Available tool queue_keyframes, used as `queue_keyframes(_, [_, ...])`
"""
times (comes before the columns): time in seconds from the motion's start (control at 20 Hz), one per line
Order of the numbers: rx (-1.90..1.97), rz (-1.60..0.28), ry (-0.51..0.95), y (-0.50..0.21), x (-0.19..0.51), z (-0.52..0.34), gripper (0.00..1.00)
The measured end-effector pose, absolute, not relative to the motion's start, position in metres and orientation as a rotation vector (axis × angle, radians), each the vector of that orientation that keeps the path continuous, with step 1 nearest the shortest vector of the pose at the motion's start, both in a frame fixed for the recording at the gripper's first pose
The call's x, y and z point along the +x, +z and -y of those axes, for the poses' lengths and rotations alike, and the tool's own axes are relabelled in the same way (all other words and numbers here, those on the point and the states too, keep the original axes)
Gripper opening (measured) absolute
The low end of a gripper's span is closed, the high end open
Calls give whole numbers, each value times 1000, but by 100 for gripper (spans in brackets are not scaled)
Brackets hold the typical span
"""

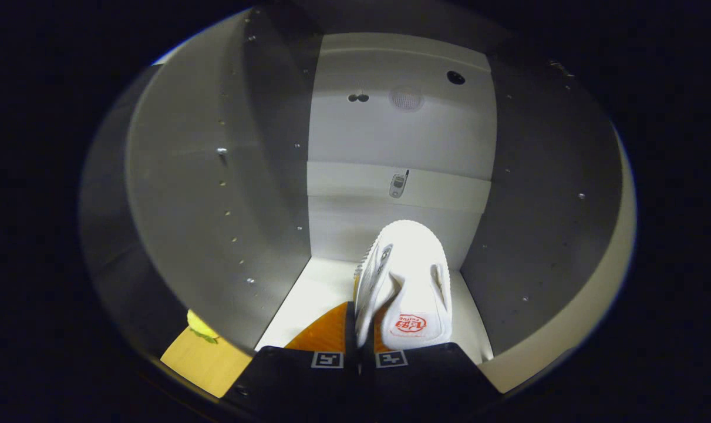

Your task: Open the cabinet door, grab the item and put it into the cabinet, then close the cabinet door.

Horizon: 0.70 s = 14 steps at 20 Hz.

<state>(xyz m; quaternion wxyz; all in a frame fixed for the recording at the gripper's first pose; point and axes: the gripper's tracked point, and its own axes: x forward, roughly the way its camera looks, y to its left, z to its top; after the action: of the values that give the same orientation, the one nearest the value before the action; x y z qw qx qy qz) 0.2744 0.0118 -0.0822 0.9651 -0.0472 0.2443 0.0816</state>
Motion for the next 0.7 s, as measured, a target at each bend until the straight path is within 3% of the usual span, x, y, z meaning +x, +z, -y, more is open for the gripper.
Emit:
queue_keyframes(0.6, [-61, -654, 99, -166, 342, -8, 5])
queue_keyframes(0.7, [-42, -684, 77, -173, 342, -5, 9])
